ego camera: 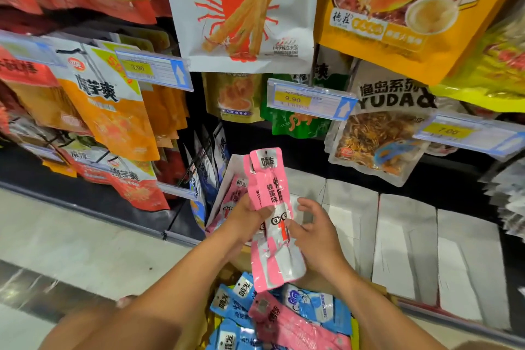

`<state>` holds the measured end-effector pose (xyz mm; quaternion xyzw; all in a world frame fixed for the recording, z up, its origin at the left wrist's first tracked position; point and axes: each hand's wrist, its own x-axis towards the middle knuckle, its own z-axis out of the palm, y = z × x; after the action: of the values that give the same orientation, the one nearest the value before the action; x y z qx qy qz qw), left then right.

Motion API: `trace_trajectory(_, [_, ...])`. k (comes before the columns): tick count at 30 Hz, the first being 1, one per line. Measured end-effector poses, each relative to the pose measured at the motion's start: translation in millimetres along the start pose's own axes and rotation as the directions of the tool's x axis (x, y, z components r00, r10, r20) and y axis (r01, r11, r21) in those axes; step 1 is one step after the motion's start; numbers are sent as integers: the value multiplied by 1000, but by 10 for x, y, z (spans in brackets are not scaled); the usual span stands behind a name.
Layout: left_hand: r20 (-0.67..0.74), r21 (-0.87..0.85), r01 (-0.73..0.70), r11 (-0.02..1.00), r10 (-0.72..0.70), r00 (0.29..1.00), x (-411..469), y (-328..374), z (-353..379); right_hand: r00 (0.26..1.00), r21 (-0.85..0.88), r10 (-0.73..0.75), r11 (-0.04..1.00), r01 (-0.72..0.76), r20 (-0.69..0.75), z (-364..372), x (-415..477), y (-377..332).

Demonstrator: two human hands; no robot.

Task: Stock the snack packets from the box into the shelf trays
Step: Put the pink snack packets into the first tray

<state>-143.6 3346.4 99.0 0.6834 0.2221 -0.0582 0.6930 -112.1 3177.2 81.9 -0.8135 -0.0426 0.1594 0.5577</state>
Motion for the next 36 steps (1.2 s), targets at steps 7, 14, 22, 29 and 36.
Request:
trace_trajectory(7, [-10, -14, -9, 1000, 9, 1000, 11, 109, -147, 982, 79, 125, 987, -137, 144, -41, 79, -121])
trace_trajectory(14, [-152, 32, -36, 999, 41, 988, -38, 275, -617, 974, 174, 208, 960, -220, 84, 92, 517, -39])
trace_trajectory(22, [-325, 1, -154, 988, 146, 934, -157, 435, -1101, 931, 150, 352, 920, -363, 97, 913, 1155, 262])
trace_trajectory(29, [-446, -62, -149, 987, 106, 889, -142, 402, -1502, 892, 77, 450, 889, -452, 41, 1593, 1667, 576])
trace_trajectory(36, [-398, -39, -142, 989, 115, 910, -113, 334, -1648, 896, -210, 440, 883, -419, 63, 2003, 1961, 882])
